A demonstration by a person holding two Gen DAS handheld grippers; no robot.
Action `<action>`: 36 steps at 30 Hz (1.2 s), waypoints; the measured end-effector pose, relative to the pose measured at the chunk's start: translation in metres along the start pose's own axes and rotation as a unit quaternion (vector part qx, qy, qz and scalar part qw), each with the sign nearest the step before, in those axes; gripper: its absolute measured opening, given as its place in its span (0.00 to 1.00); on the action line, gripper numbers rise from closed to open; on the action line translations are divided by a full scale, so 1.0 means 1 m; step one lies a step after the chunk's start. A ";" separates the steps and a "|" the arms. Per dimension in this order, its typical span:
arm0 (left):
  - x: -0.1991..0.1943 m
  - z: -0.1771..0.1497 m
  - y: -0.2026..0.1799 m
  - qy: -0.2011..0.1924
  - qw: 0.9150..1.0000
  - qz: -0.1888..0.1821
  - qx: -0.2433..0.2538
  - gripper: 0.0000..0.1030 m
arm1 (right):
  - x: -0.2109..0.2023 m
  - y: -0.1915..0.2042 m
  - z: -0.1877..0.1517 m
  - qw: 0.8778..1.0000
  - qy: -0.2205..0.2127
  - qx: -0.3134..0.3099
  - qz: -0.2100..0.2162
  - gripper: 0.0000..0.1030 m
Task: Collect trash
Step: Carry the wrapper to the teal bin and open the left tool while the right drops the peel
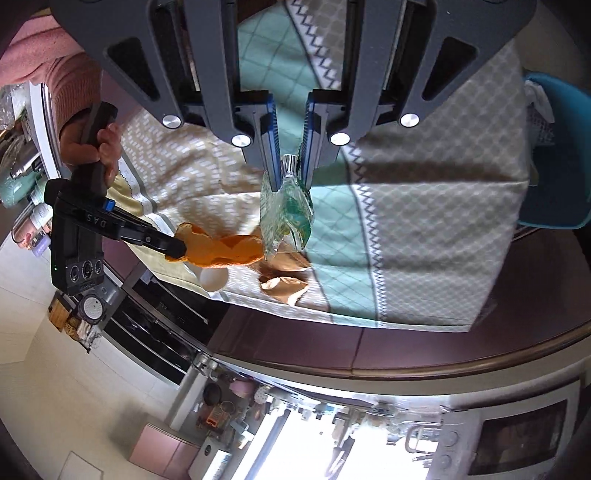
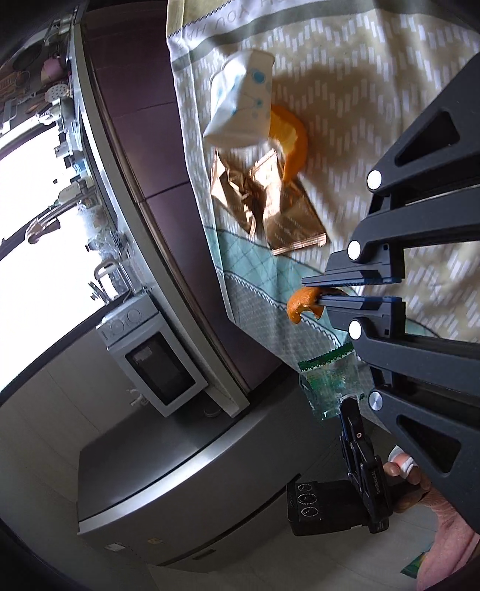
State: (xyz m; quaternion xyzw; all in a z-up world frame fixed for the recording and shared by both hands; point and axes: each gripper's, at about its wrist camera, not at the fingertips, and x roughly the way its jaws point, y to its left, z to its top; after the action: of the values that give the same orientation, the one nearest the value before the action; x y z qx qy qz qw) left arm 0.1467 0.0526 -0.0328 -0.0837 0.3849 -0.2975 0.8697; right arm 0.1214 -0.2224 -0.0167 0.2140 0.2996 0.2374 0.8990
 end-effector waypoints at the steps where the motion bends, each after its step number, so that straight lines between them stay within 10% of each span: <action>1: -0.010 0.000 0.009 -0.006 1.000 0.012 -0.005 0.11 | 0.008 0.008 0.001 1.000 0.005 -0.006 0.009 0.04; 18: -0.112 -0.023 0.183 -0.043 0.975 0.186 -0.116 0.12 | 0.179 0.150 0.017 0.981 0.128 -0.088 0.114 0.04; 36: -0.073 -0.044 0.255 0.003 0.961 0.216 -0.172 0.19 | 0.291 0.213 -0.019 0.957 0.241 -0.116 0.114 0.08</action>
State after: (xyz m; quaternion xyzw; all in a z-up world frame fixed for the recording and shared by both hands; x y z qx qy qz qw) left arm 0.1922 0.3055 -0.1134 -0.1458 0.4417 -0.0322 0.8846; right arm 0.2520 0.1133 -0.0454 0.0779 0.4510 0.4159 0.7858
